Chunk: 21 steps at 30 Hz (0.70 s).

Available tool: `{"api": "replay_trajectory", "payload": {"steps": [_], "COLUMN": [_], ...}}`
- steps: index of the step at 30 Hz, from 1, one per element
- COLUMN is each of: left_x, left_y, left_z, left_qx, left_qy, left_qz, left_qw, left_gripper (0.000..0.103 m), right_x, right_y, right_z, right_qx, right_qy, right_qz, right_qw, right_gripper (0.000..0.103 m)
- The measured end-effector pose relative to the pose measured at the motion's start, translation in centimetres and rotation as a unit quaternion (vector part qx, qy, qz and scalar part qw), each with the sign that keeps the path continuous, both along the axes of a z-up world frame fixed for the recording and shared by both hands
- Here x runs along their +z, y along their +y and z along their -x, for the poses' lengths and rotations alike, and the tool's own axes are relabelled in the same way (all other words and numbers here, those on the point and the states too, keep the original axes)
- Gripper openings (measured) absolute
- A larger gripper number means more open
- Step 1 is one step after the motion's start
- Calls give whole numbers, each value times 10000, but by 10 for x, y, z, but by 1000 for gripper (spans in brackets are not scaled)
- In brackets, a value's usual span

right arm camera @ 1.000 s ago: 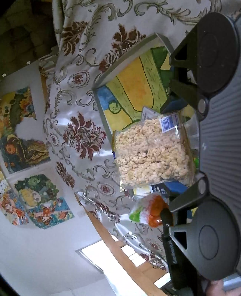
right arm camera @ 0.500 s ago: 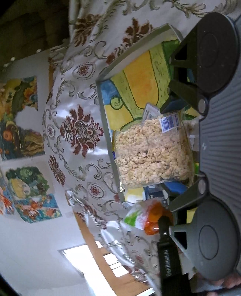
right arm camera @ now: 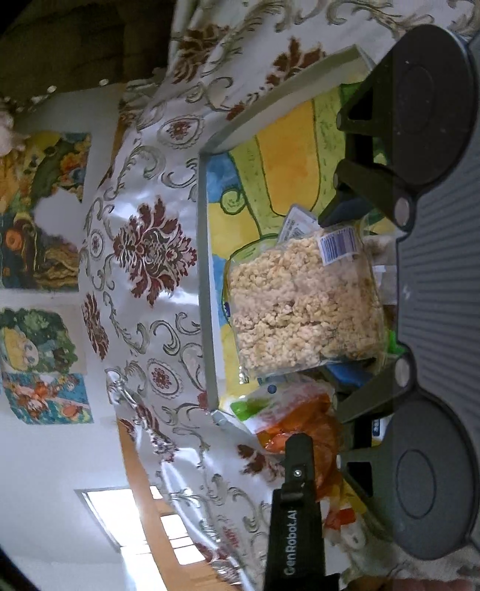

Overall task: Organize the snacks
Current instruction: 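Lift and carry the orange packet and rice-crispy bar over the grey tray with both tools, then open both tools to drop the packet and bar into the tray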

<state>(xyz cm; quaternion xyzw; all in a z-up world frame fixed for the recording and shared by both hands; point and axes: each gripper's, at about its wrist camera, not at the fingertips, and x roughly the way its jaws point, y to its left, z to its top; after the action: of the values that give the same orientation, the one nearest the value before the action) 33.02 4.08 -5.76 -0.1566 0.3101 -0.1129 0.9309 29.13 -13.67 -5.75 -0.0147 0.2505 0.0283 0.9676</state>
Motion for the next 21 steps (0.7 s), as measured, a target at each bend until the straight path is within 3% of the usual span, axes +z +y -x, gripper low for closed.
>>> {"api": "replay_trajectory", "payload": {"steps": [8,10,15,21], "left_x": [-1,1,10,16], "left_y": [3,2,5,8], "left_z": [-2,-2,3,7], "left_qx": [104,138,228,300], "left_qy": [27,39,-118,-148], "left_qz": [3,-20,56,104], "left_qw": [9999,9999,9997,9994], "left_gripper": [33,36,57,69], "right_x": [-6,-5,0,7], "right_y": [17,16,8,7], "right_z": [-2,-2,2,6], "right_qx": [145,189,124,153], "right_qy": [-67,-35,-19,-90], "right_qz": [513,504,359,363], "right_qw": [9986,9985,9993,9992], "right_gripper": [79,79,80,88]}}
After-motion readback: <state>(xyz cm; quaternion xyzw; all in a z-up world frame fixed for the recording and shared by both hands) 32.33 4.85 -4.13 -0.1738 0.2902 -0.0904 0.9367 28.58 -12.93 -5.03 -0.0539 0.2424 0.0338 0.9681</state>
